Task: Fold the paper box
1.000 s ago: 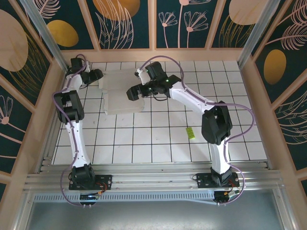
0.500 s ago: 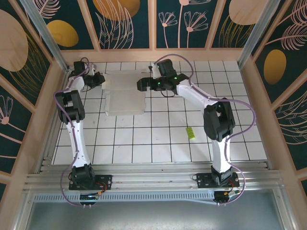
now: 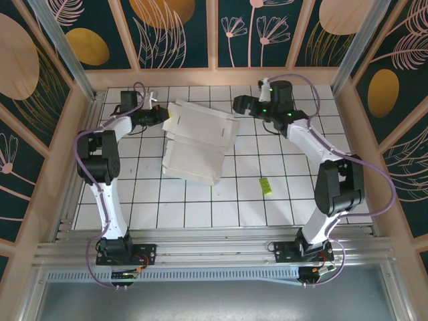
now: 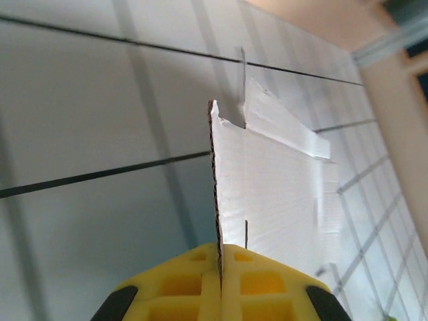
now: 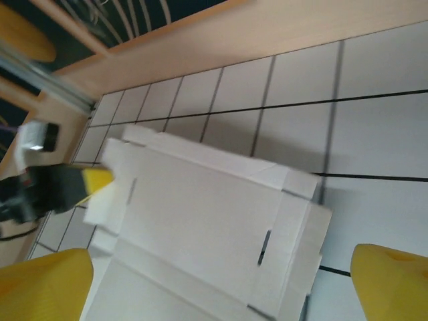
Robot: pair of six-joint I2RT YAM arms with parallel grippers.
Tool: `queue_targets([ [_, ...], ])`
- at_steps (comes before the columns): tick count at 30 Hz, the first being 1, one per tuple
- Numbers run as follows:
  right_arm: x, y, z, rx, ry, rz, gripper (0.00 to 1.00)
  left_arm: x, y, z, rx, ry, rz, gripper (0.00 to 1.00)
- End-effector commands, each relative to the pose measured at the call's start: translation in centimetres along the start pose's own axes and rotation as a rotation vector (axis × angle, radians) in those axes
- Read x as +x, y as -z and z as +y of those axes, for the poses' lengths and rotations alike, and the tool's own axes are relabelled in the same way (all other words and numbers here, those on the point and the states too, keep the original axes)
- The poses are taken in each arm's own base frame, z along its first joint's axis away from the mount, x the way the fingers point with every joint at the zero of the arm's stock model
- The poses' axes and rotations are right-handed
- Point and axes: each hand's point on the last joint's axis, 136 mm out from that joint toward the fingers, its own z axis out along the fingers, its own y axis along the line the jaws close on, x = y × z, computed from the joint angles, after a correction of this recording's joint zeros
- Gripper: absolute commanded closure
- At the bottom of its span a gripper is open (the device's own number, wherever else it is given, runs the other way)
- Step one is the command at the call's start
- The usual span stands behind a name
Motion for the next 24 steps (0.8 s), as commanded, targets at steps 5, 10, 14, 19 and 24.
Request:
queue_targets([
  [5,4.5,2.2,-4.7,0.005,-0.044,0.027,0.02,0.5,0.5,-6.2,0.120,-0.119,-0.056,1.00],
  [10,8.1,1.1,-6.1,-0.030,-0.043,0.072,0.06,1.3,0.1,-7.4,0.141,-0.132,-0.031,1.00],
  [14,9.1,-0.5,-7.5,-0.018,-0.048,0.062,0.13,1.4,0.0,-7.5,0.137,-0.135,-0.022,1.00],
  [19,10.0,-3.0,-7.3,-0.071,-0.031,0.070,0.24,1.5,-0.1,-7.2,0.129,-0.134,-0.012,1.00],
  [24,11.0,-5.1,-7.6,-0.100,-0.046,0.087,0.37,1.8,-0.2,-7.1,0.128,-0.135,-0.011,1.00],
])
